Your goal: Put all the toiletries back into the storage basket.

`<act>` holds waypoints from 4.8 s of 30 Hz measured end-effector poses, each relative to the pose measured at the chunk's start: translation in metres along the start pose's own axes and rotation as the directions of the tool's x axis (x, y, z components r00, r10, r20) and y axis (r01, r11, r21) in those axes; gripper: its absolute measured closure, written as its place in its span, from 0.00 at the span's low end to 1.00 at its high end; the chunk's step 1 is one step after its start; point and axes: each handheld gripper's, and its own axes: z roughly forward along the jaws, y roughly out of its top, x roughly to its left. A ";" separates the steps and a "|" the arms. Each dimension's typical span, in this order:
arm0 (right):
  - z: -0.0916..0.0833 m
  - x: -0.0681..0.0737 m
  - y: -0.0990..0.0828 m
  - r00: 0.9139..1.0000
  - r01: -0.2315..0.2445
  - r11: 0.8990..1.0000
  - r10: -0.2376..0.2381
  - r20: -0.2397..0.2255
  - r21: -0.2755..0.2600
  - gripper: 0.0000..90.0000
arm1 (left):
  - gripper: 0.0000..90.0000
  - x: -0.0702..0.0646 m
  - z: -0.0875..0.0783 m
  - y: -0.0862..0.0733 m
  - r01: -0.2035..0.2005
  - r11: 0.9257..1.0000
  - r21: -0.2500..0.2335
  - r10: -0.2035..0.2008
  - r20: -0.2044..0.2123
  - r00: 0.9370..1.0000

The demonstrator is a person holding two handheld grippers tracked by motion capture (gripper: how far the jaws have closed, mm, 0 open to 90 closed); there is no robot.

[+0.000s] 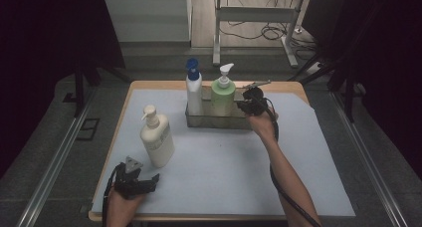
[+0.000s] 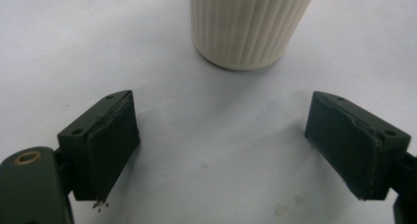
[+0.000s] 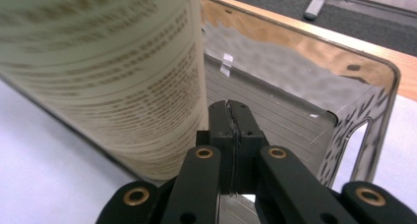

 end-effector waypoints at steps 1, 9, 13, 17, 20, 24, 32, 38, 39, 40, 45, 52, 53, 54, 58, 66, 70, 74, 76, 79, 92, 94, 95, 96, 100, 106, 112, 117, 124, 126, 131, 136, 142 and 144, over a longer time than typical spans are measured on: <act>0.004 0.000 0.000 1.000 0.003 1.000 -0.003 0.007 0.011 0.99 | 0.14 0.000 0.000 0.000 0.000 1.000 0.000 0.000 0.000 1.000; 0.020 0.001 0.000 1.000 -0.016 1.000 0.016 0.017 0.013 1.00 | 0.14 0.000 0.000 0.000 0.000 1.000 0.000 0.000 0.000 1.000; 0.023 0.001 -0.001 1.000 -0.028 1.000 0.028 -0.009 0.012 1.00 | 0.14 0.000 0.000 0.000 0.000 1.000 0.000 0.000 0.000 1.000; 0.026 0.002 -0.002 0.999 -0.041 0.999 0.041 -0.019 0.016 1.00 | 0.14 0.000 0.000 0.000 0.000 1.000 0.001 0.000 0.000 1.000; 0.028 0.003 -0.004 0.999 -0.025 0.999 0.025 -0.019 0.026 1.00 | 0.14 0.000 0.000 0.000 0.000 1.000 0.002 0.000 0.000 1.000; 0.030 0.006 -0.005 0.999 -0.032 0.999 0.033 -0.021 0.023 1.00 | 0.14 0.000 0.000 0.000 0.000 1.000 0.001 0.000 0.000 1.000; 0.032 0.011 -0.004 0.999 -0.030 0.999 0.031 -0.025 0.020 1.00 | 0.14 0.000 0.000 0.000 0.000 1.000 0.002 0.000 0.000 1.000; 0.034 0.016 -0.003 0.999 -0.023 1.000 0.023 -0.033 0.018 1.00 | 0.14 0.000 0.000 0.000 0.000 1.000 0.002 0.000 0.000 1.000; 0.034 0.017 -0.003 0.999 -0.023 1.000 0.024 -0.035 0.018 0.99 | 0.14 0.000 0.000 0.000 0.000 1.000 0.002 0.000 0.000 1.000; 0.034 0.018 -0.002 0.999 -0.021 1.000 0.021 -0.038 0.017 0.99 | 0.14 0.000 0.000 0.000 0.000 1.000 0.002 0.000 0.000 1.000; 0.036 0.025 0.000 0.999 -0.007 1.000 0.007 -0.042 0.012 1.00 | 0.14 0.000 0.000 0.000 0.000 1.000 0.002 0.000 0.000 1.000; 0.036 0.025 0.000 0.999 -0.018 1.000 0.019 -0.045 0.009 1.00 | 0.14 0.000 0.000 0.000 -0.001 1.000 0.003 0.001 0.000 1.000; 0.036 0.025 0.000 0.999 -0.018 1.000 0.018 -0.044 0.011 1.00 | 0.14 0.000 0.000 0.000 -0.001 1.000 0.003 0.001 0.000 1.000; 0.036 0.026 0.000 0.999 -0.016 1.000 0.017 -0.043 0.014 1.00 | 0.14 0.000 0.000 0.000 -0.001 1.000 0.003 0.001 0.000 1.000; 0.036 0.027 0.000 0.999 -0.013 1.000 0.014 -0.036 0.023 1.00 | 0.14 0.000 0.000 0.000 -0.001 1.000 0.003 0.001 0.000 1.000; 0.038 0.027 -0.002 1.000 -0.006 1.000 0.006 -0.014 0.028 0.94 | 0.14 0.000 0.000 0.000 -0.001 1.000 0.002 0.001 0.000 1.000; 0.036 0.023 -0.004 1.000 -0.006 1.000 0.006 -0.014 0.018 0.87 | 0.14 0.000 0.000 0.000 0.000 1.000 0.001 0.000 -0.001 1.000; 0.031 0.023 -0.004 1.000 0.005 1.000 -0.005 -0.014 0.011 0.83 | 0.14 0.000 0.000 0.000 0.000 1.000 0.001 0.000 -0.001 1.000; 0.029 0.023 -0.004 1.000 0.018 1.000 -0.018 -0.005 0.009 0.80 | 0.14 0.000 0.000 0.000 -0.001 1.000 0.001 0.001 -0.001 1.000; 0.025 0.022 -0.003 1.000 0.022 1.000 -0.022 -0.004 0.002 0.72 | 0.14 0.000 0.000 0.000 0.000 1.000 0.000 0.000 -0.001 1.000; -0.001 0.025 -0.006 0.997 0.067 0.997 -0.069 -0.039 -0.041 0.45 | 0.14 0.000 0.000 0.000 -0.001 1.000 0.000 0.001 -0.001 1.000; -0.005 0.027 -0.007 0.995 0.087 0.995 -0.089 -0.046 -0.042 0.42 | 0.14 0.000 0.000 0.000 -0.002 1.000 0.000 0.002 0.000 1.000; -0.007 0.028 -0.007 0.994 0.092 0.995 -0.095 -0.049 -0.043 0.40 | 0.14 0.000 0.000 0.000 0.000 1.000 -0.001 0.000 0.000 1.000; -0.009 0.029 -0.008 0.993 0.101 0.994 -0.103 -0.050 -0.044 0.39 | 0.14 0.000 0.000 0.000 0.000 1.000 -0.001 0.000 0.000 1.000; -0.016 0.032 -0.010 0.990 0.119 0.992 -0.122 -0.065 -0.046 0.33 | 0.14 0.000 0.000 0.000 0.000 1.000 -0.001 0.000 0.000 1.000; -0.028 0.035 -0.016 0.984 0.148 0.988 -0.151 -0.090 -0.040 0.27 | 0.14 0.000 0.000 0.000 0.000 1.000 -0.001 0.000 0.000 1.000; -0.041 0.037 -0.024 0.979 0.164 0.985 -0.168 -0.116 -0.045 0.22 | 0.14 0.000 0.000 0.000 0.000 1.000 -0.001 0.000 0.000 1.000; -0.051 0.038 -0.034 0.974 0.187 0.982 -0.190 -0.125 -0.037 0.18 | 0.14 0.000 0.000 0.000 -0.001 1.000 -0.001 0.001 0.000 1.000; -0.067 0.035 -0.048 0.968 0.199 0.979 -0.203 -0.144 -0.041 0.14 | 0.14 0.000 0.000 0.000 -0.001 1.000 -0.001 0.001 0.000 1.000; -0.072 0.035 -0.052 0.966 0.208 0.977 -0.212 -0.148 -0.040 0.14 | 0.14 0.000 0.000 0.000 0.000 1.000 -0.001 0.000 0.000 1.000; -0.083 0.032 -0.064 0.963 0.227 0.973 -0.229 -0.145 -0.028 0.07 | 0.14 0.000 0.000 0.000 -0.003 1.000 0.001 0.003 0.000 1.000; -0.093 0.027 -0.077 0.963 0.234 0.972 -0.233 -0.133 -0.013 0.00 | 0.14 0.000 0.000 0.000 -0.001 1.000 0.000 0.001 0.000 1.000; -0.104 0.023 -0.090 0.962 0.250 0.968 -0.249 -0.114 -0.006 0.00 | 0.14 0.000 0.000 0.000 -0.003 1.000 0.001 0.003 0.000 1.000; -0.108 0.021 -0.096 0.963 0.249 0.968 -0.248 -0.105 -0.002 0.00 | 0.14 0.000 0.000 0.000 0.000 1.000 -0.001 0.000 0.000 1.000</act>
